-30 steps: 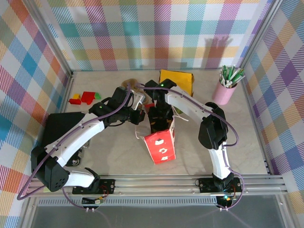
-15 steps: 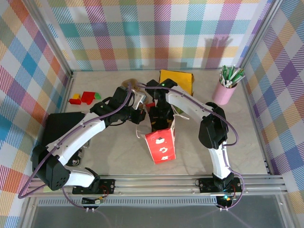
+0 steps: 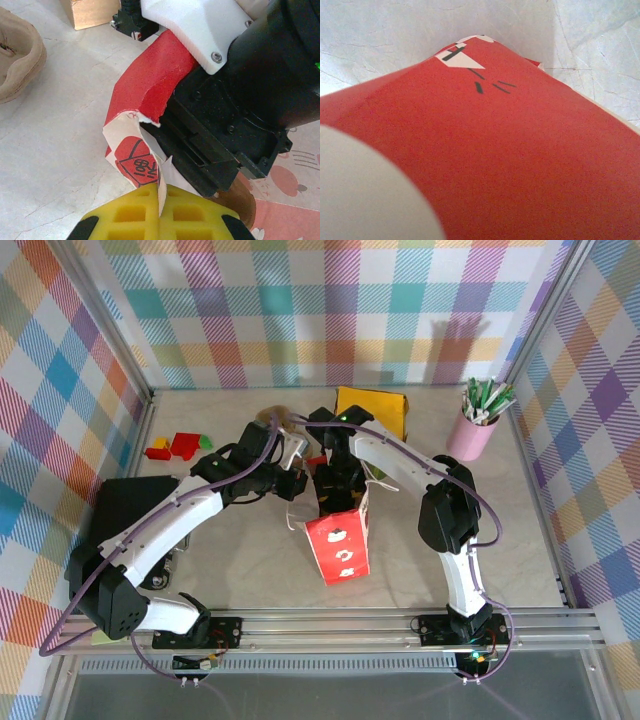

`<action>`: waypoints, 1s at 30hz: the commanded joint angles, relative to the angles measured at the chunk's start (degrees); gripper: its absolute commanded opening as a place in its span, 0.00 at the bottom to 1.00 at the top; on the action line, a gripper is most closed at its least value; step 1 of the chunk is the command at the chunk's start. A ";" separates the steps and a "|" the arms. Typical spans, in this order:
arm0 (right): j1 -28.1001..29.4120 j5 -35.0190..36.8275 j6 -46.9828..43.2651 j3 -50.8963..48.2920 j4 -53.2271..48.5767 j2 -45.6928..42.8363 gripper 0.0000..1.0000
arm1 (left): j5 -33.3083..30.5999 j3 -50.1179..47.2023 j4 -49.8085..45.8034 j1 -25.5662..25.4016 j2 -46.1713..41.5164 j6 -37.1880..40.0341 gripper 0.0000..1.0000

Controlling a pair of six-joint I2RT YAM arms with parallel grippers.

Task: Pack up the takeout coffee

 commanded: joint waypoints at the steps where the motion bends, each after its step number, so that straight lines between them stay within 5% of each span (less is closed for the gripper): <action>1: 0.00 -0.87 -0.13 -4.09 2.60 3.87 0.65 | -0.56 0.91 0.13 0.57 0.89 1.31 0.00; 20: -0.01 -0.61 -0.43 -4.82 4.47 5.76 0.66 | -1.26 0.37 0.66 0.57 1.22 1.53 0.00; 30: 0.02 -0.92 -2.24 3.47 2.46 3.46 0.77 | -1.03 0.38 0.57 0.48 0.65 1.52 0.00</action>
